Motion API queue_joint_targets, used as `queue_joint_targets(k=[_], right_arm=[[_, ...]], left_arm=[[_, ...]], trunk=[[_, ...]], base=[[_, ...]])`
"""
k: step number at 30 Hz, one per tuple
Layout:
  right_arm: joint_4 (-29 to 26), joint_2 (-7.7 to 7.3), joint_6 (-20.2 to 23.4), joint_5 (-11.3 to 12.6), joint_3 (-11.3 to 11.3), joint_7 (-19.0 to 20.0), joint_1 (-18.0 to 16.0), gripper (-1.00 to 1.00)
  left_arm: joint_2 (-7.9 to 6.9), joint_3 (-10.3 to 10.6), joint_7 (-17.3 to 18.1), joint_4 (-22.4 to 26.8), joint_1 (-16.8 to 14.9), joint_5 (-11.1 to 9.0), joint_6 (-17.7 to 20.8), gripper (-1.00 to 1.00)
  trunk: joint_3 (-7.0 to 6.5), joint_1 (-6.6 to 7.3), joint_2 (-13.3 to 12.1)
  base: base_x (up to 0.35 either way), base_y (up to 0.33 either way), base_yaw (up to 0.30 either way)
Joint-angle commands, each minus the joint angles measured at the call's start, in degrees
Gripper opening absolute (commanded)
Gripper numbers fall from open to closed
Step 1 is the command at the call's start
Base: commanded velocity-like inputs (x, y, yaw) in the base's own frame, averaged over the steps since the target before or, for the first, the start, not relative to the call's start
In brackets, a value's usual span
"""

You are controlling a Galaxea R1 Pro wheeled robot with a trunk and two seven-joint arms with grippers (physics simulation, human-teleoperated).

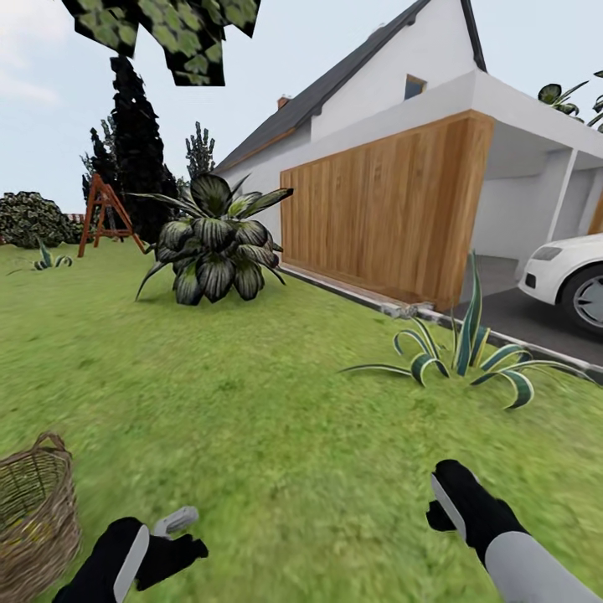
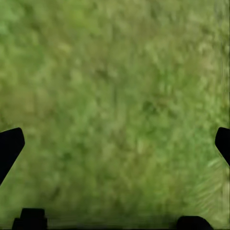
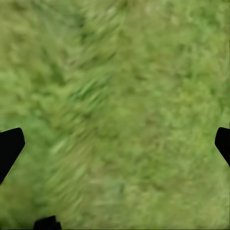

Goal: Take the three Easter eggs out of the wicker basket on the lawn in the garden, then place them on the lawn next to a single tree (choose any tree) so that all three eggs are next to the same tree and none are left in the basket.

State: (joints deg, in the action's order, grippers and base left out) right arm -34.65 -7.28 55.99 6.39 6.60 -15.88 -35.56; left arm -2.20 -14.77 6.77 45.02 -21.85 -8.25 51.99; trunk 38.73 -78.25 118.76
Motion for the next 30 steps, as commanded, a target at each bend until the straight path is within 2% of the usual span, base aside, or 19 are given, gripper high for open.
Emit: queue_joint_targets(k=[1,3,4,6,8,10,12,17,21,25,27,30], right_arm=[[-0.06,-0.09,0.41,0.73,0.27,-0.46,-0.04,1.00],[0.52,-0.04,0.47,0.73,0.20,-0.46,-0.05,1.00],[0.90,-0.03,0.46,0.68,0.19,-0.47,-0.04,1.00],[1.85,0.13,0.44,0.56,0.17,-0.58,-0.04,1.00],[2.07,0.17,0.44,0.56,0.18,-0.71,-0.04,1.00],[2.16,0.07,0.44,0.56,0.17,-0.78,-0.04,1.00],[2.20,0.05,0.44,0.56,0.20,-0.80,-0.04,1.00],[2.78,0.33,0.37,0.39,0.27,-0.90,-0.04,1.00],[3.50,0.44,-1.39,0.35,0.34,-0.91,-0.04,1.00],[3.82,0.38,-1.94,0.38,0.34,-0.91,-0.04,1.00],[3.87,0.11,-2.06,0.45,0.28,-0.91,-0.04,1.00],[3.89,0.03,-2.05,0.45,0.28,-0.88,-0.04,1.00]], left_arm=[[-0.95,-0.11,4.14,0.01,-0.03,0.02,2.31,1.00],[-2.87,-0.23,8.33,0.19,-0.03,0.25,3.15,1.00],[-3.69,-0.31,8.92,0.68,-0.03,0.28,3.27,1.00],[-5.43,-0.45,8.50,4.39,-0.03,0.27,3.56,1.00],[-5.81,-0.47,7.96,8.53,-0.03,0.25,4.03,1.00],[-5.83,-0.37,7.72,9.05,0.02,0.23,4.22,1.00],[-5.63,-0.13,7.51,6.19,0.04,0.26,4.16,1.00],[-5.90,-0.43,7.37,4.35,0.05,-0.04,4.16,1.00],[-5.44,-0.59,1.75,4.01,0.05,-0.20,4.29,1.00],[-3.89,-0.23,1.73,3.85,0.05,-0.56,4.21,1.00],[-2.82,-0.12,-0.30,3.43,0.05,-0.38,4.20,1.00],[-3.06,-0.48,-2.14,1.72,0.05,-0.61,4.45,1.00]], trunk=[[0.07,-0.03,0.03],[0.07,-0.03,0.03],[0.07,-0.03,0.03],[0.07,-0.03,0.03],[0.07,-0.03,0.03],[0.07,-0.03,0.03],[0.07,-0.03,0.03],[0.07,-0.03,0.03],[0.07,-0.03,0.03],[0.07,-0.03,0.03],[0.07,-0.03,0.03],[0.07,-0.03,0.03]], base=[[0.343,-0.001,0.000],[0.343,0.000,0.000],[0.343,0.000,0.000],[0.343,-0.008,0.000],[0.341,-0.058,0.000],[0.313,-0.087,0.000],[0.287,-0.088,0.000],[0.189,-0.085,0.000],[0.032,-0.018,0.000],[0.004,-0.002,0.000],[0.001,0.000,0.000],[0.000,0.000,0.000]])
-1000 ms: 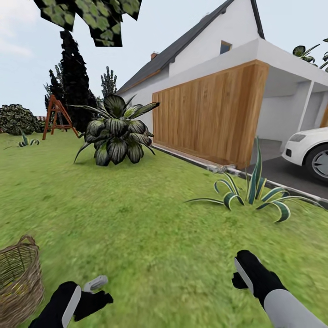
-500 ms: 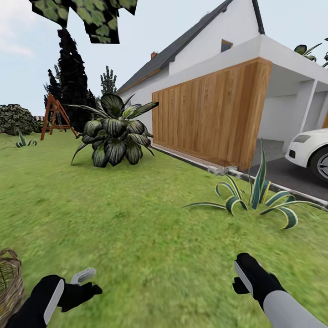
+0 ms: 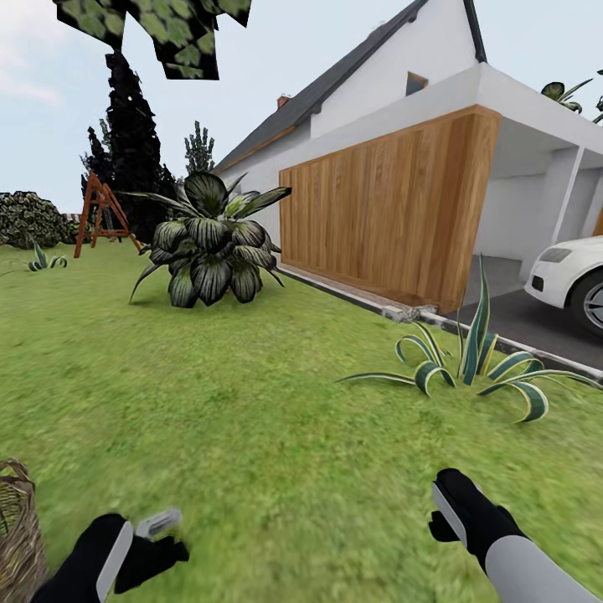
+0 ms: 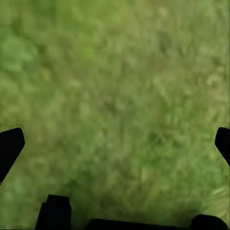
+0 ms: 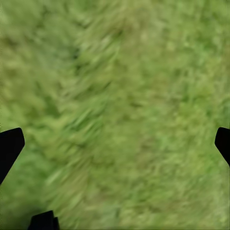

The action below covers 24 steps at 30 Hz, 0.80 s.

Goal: Take the three Easter eggs out of the wicker basket on the lawn in the garden, then place them on the lawn next to a single tree (choose any tree) so that all three eggs are next to the same tree and none are left in the basket.

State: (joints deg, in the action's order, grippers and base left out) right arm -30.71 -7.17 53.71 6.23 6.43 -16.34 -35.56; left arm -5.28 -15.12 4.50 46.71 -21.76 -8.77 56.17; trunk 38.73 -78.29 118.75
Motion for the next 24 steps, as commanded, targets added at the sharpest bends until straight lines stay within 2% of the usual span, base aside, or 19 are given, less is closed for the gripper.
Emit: queue_joint_targets(k=[1,5,15,17,18,19,21,23,24], right_arm=[[-0.06,-0.06,0.24,0.58,0.47,-0.38,-0.03,1.00],[-0.05,0.12,0.33,0.54,0.51,-0.20,-0.03,1.00],[0.52,0.48,0.19,0.40,0.60,-0.15,-0.03,1.00],[0.57,0.49,0.17,0.40,0.66,-0.14,-0.03,1.00],[0.60,0.49,0.15,0.39,0.67,-0.13,-0.03,1.00],[0.62,0.49,0.12,0.39,0.65,-0.12,-0.03,1.00],[0.77,0.56,-0.57,0.43,0.68,-0.12,-0.03,1.00],[1.73,0.73,-2.09,0.41,0.74,-0.15,-0.03,1.00],[2.17,0.77,-2.48,0.39,0.75,-0.16,-0.03,1.00]], left_arm=[[0.00,-0.21,-0.06,-0.69,-0.04,-0.20,0.31,1.00],[0.41,-0.36,-0.87,-2.96,-0.04,-0.59,0.12,1.00],[0.31,0.07,-1.86,-0.86,-0.04,0.05,-0.89,1.00],[0.38,0.19,-5.35,-0.83,-0.04,0.68,-1.04,1.00],[0.42,0.27,-8.37,-0.88,-0.04,1.25,-1.08,1.00],[0.47,0.31,-13.54,-1.10,-0.04,2.18,-1.11,1.00],[0.44,0.20,-19.21,-1.24,-0.04,2.73,-1.11,1.00],[0.33,0.05,-19.93,-1.26,-0.04,2.80,-1.06,1.00],[0.25,0.00,-19.07,-1.28,-0.04,2.76,-1.01,1.00]], trunk=[[0.06,0.01,0.03],[0.06,0.01,0.03],[0.06,0.01,0.03],[0.06,0.01,0.03],[0.06,0.01,0.03],[0.06,0.01,0.03],[0.06,0.01,0.03],[0.06,0.01,0.03],[0.06,0.01,0.03]], base=[[0.000,0.000,0.000],[0.000,0.000,0.000],[0.000,0.000,0.000],[0.000,0.000,0.000],[0.000,0.000,0.000],[0.000,0.000,0.000],[0.000,0.000,0.000],[0.000,0.000,0.000],[0.000,0.000,0.000]])
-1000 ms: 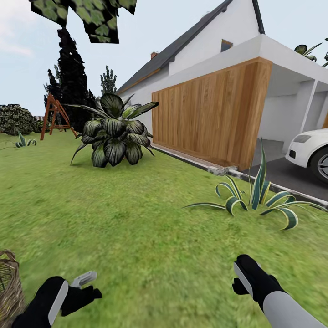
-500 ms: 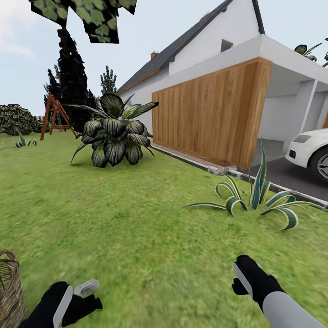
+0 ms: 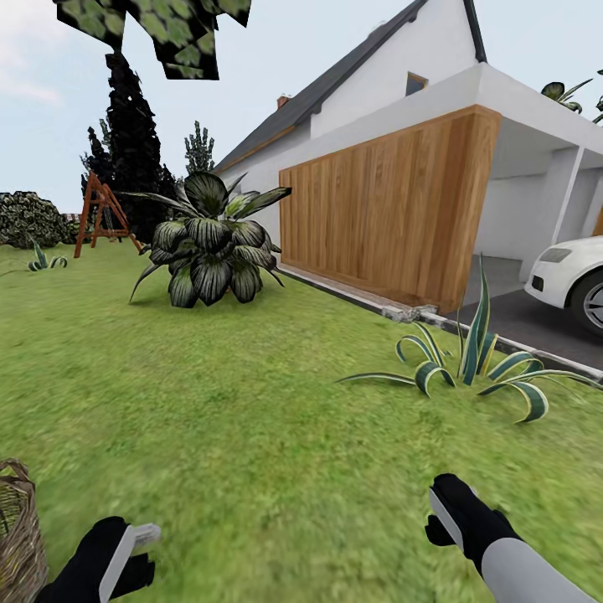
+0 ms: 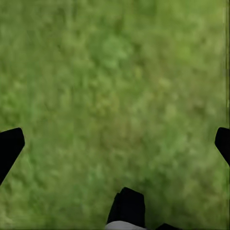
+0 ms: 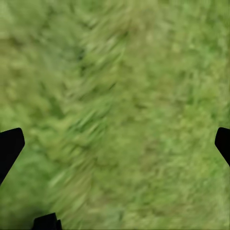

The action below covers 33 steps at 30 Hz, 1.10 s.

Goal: Take the three Easter eggs out of the wicker basket on the lawn in the garden, then place them on the lawn next to a single tree (choose any tree) so that all three eggs are next to the same tree and none are left in the basket.

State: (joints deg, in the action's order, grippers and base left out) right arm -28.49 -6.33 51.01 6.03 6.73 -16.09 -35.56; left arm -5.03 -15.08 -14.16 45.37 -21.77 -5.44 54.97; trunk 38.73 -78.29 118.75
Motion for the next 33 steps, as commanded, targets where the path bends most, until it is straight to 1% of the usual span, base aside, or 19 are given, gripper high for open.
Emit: queue_joint_targets(k=[1,5,7,10,20,21,23,24,25,27,28,30,33], right_arm=[[0.32,-0.04,-0.12,0.58,0.44,-0.42,-0.03,1.00],[0.67,-0.07,-0.37,0.56,0.37,-0.50,-0.03,1.00],[0.73,-0.03,-0.44,0.56,0.38,-0.51,-0.05,1.00],[0.77,0.06,-0.47,0.56,0.38,-0.52,-0.04,1.00],[0.76,0.00,-0.47,0.56,0.39,-0.53,-0.03,1.00],[0.77,0.00,-0.47,0.56,0.39,-0.52,-0.03,1.00],[0.78,0.00,-0.47,0.56,0.39,-0.53,-0.03,1.00],[0.79,0.00,-0.47,0.56,0.37,-0.56,-0.03,1.00],[0.80,0.00,-0.47,0.56,0.38,-0.56,-0.03,1.00],[0.80,0.00,-0.47,0.56,0.38,-0.55,-0.03,1.00],[0.80,0.03,-0.47,0.56,0.38,-0.56,-0.03,1.00],[0.80,0.07,-0.53,0.56,0.38,-0.55,-0.03,1.00],[0.81,0.04,-0.55,0.56,0.38,-0.59,-0.03,1.00]], left_arm=[[-0.10,0.01,2.37,-0.01,-0.03,-0.60,0.26,1.00],[-0.61,0.13,13.95,-0.99,-0.03,-0.26,0.56,1.00],[-1.36,0.11,16.16,-1.17,-0.03,-0.09,0.57,1.00],[-1.93,0.07,17.01,-1.19,-0.03,-0.03,0.57,1.00],[-2.06,0.21,17.73,-1.17,-0.03,-0.23,0.77,1.00],[-2.07,0.23,18.09,-1.14,-0.03,-0.24,0.84,1.00],[-2.29,0.27,20.58,-0.88,-0.03,-0.12,1.02,1.00],[-3.12,0.28,22.28,-0.77,-0.03,0.02,1.06,1.00],[-4.12,0.26,23.03,-0.75,-0.03,0.07,1.07,1.00],[-6.02,0.30,23.81,-0.73,-0.03,0.08,1.09,1.00],[-6.48,0.32,23.96,-0.76,-0.03,0.11,1.09,1.00],[-6.85,0.42,24.00,-0.89,-0.03,0.17,1.07,1.00],[-6.91,0.38,24.02,-1.08,-0.03,0.79,1.03,1.00]], trunk=[[0.07,0.01,0.03],[0.07,0.01,0.03],[0.07,0.01,0.03],[0.07,0.01,0.03],[0.07,0.01,0.03],[0.07,0.01,0.03],[0.07,0.01,0.03],[0.07,0.01,0.03],[0.07,0.01,0.03],[0.07,0.01,0.03],[0.07,0.01,0.03],[0.07,0.01,0.03],[0.07,0.01,0.03]], base=[[0.000,0.000,0.000],[0.000,0.000,0.000],[0.000,0.000,0.000],[0.000,0.000,0.000],[0.000,0.000,0.000],[0.000,0.000,0.000],[0.000,0.000,0.000],[0.000,0.000,0.000],[0.000,0.000,0.000],[0.000,0.000,0.000],[0.000,0.000,0.000],[0.000,0.000,0.000],[0.000,0.000,0.000]])
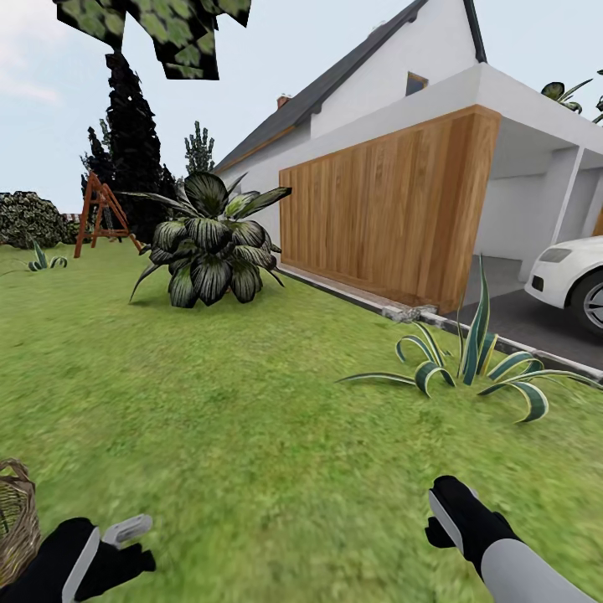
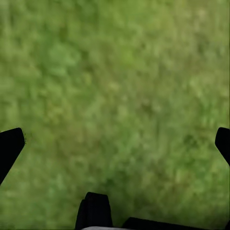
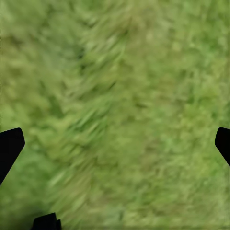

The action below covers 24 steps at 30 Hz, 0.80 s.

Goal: Take the three Easter eggs out of the wicker basket on the lawn in the garden, then place them on the lawn next to a single tree (choose any tree) so that all three eggs are next to the same tree and none are left in the basket.

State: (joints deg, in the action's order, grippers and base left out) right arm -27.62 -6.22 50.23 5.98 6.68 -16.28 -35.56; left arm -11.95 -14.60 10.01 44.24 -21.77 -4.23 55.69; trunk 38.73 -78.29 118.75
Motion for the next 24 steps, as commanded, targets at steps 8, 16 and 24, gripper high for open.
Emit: queue_joint_targets(k=[8,16,24], right_arm=[[-0.07,-0.17,0.30,0.61,0.37,-0.41,-0.03,1.00],[-0.07,-0.12,0.29,0.61,0.43,-0.36,-0.03,1.00],[-0.07,-0.17,0.28,0.61,0.37,-0.36,-0.03,1.00]], left_arm=[[0.03,-0.23,0.17,-0.11,-0.03,-0.08,0.26,1.00],[0.34,-0.25,0.20,-0.08,-0.03,-0.16,0.25,1.00],[1.20,-0.25,0.19,-0.06,-0.03,-0.16,0.21,1.00]], trunk=[[0.07,0.01,0.03],[-0.11,0.23,-0.37],[-0.11,0.23,-0.37]], base=[[0.000,0.000,0.000],[0.000,0.000,0.000],[0.000,0.000,0.000]])
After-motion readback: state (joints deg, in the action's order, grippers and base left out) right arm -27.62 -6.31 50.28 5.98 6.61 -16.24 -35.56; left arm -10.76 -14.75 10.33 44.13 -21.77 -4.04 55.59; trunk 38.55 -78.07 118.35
